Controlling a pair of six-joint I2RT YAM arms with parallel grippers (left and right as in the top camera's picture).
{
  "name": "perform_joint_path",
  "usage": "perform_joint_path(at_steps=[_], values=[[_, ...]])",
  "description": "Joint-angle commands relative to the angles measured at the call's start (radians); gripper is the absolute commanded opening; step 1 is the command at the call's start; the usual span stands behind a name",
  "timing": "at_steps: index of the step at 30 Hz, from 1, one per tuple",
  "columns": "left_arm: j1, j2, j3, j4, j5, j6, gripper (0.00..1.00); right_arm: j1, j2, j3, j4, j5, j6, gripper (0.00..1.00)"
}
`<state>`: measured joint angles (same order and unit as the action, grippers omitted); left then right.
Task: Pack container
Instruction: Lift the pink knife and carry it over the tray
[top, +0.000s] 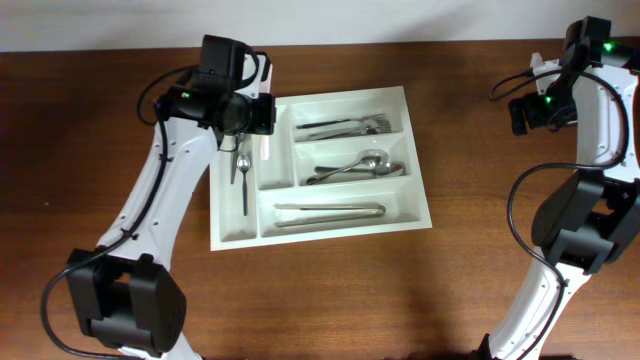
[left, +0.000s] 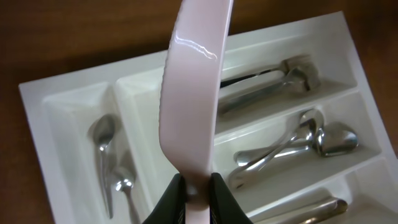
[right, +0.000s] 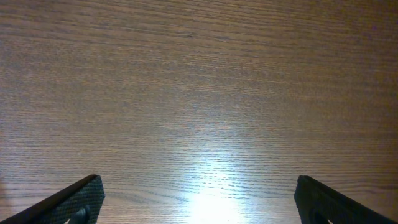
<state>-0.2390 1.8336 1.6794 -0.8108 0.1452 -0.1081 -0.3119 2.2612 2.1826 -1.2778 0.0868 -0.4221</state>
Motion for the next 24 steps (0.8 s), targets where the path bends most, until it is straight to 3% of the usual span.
perform_joint_path(at_steps=[1, 13, 24], values=[[-0.019, 0.059, 0.014, 0.025, -0.023, -0.042, 0.08, -0.003, -0.031, 0.008, 0.002, -0.008, 0.000, 0.98], [-0.023, 0.205, 0.014, 0.035, -0.101, -0.163, 0.08, -0.003, -0.031, 0.008, 0.002, -0.008, 0.000, 0.99], [-0.023, 0.222, 0.014, 0.009, -0.101, -0.214, 0.08, -0.003, -0.031, 0.008, 0.002, -0.008, 0.000, 0.99]])
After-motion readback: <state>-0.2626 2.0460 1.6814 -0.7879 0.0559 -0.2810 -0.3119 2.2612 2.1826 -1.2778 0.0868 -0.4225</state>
